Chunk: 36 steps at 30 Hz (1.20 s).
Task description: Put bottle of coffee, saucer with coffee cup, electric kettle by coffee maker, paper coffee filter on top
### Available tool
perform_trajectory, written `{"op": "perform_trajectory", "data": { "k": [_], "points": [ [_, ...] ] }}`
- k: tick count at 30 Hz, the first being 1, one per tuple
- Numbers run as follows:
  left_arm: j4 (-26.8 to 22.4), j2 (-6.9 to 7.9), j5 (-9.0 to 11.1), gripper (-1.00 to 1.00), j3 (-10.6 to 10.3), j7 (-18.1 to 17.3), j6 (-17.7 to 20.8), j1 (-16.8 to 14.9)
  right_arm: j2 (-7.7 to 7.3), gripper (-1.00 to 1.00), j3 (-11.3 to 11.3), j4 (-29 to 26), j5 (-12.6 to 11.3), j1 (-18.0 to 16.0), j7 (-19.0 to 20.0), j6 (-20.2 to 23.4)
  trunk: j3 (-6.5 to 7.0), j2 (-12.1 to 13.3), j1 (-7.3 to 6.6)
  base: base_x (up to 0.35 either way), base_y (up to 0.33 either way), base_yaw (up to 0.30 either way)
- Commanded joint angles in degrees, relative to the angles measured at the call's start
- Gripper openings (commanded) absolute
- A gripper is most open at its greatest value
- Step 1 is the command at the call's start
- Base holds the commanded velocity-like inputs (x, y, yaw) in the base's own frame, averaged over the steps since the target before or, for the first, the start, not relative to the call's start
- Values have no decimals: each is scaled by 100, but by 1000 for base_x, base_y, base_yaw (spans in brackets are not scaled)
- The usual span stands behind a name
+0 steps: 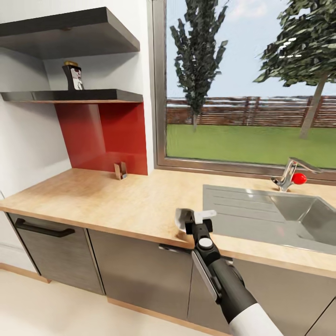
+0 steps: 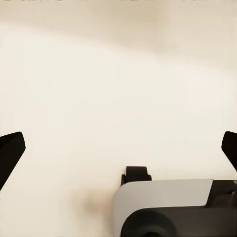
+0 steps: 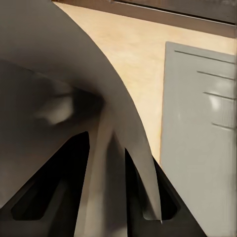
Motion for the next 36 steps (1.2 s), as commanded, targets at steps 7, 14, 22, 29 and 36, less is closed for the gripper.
{"op": "perform_trajectory", "data": {
  "k": [7,14,22,29,36],
  "points": [
    [-14,-1,-1,100,10,-5,-8,3,-12,-100,-16,-724,-21,70,-43,217,121,279,-154,0,0,0],
    [-20,6,-1,100,11,-1,-8,3,-18,-100,-21,-1049,-15,96,-43,763,121,279,-154,0,0,0],
    [-21,7,-1,100,11,19,-8,3,-28,-100,-22,-1096,-20,100,-43,855,193,439,-242,0,0,0],
    [-18,6,-1,100,11,17,-8,3,-28,-100,-15,-1101,-21,100,-37,858,229,519,-286,0,0,0],
    [-17,2,-1,100,11,16,-14,3,-28,-100,-13,-1107,-21,100,-34,859,229,519,-286,0,0,0]
  ]
}}
